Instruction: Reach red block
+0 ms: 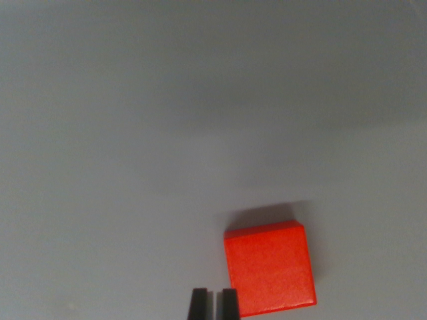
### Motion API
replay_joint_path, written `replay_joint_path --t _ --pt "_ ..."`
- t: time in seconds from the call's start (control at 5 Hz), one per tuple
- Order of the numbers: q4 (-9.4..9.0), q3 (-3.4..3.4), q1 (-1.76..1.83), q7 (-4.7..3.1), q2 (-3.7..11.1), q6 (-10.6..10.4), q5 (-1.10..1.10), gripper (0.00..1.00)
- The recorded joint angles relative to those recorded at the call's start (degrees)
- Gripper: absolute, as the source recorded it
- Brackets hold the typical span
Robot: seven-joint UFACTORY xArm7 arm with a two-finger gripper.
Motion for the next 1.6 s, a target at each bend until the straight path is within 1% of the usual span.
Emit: replay_joint_path --t 0.2,0.4,0.6,0.8,1.0,1.2,1.4,1.6 --pt "0.00 0.00 0.00 0.00 0.00 0.00 0.00 0.00" --pt "-1.06 -0.28 -0.32 0.03 1.18 -2.16 -0.03 0.00" --pt "-1.06 -0.28 -0.32 0.03 1.18 -2.16 -0.03 0.00" --pt "-2.01 -0.53 -0.61 0.06 2.24 -4.12 -0.05 0.00" --pt "-2.01 -0.53 -0.61 0.06 2.24 -4.12 -0.05 0.00" --pt "-2.87 -0.76 -0.86 0.08 3.19 -5.87 -0.07 0.00" --pt "-2.87 -0.76 -0.86 0.08 3.19 -5.87 -0.07 0.00" --pt "-3.59 -0.95 -1.08 0.10 4.00 -7.35 -0.09 0.00"
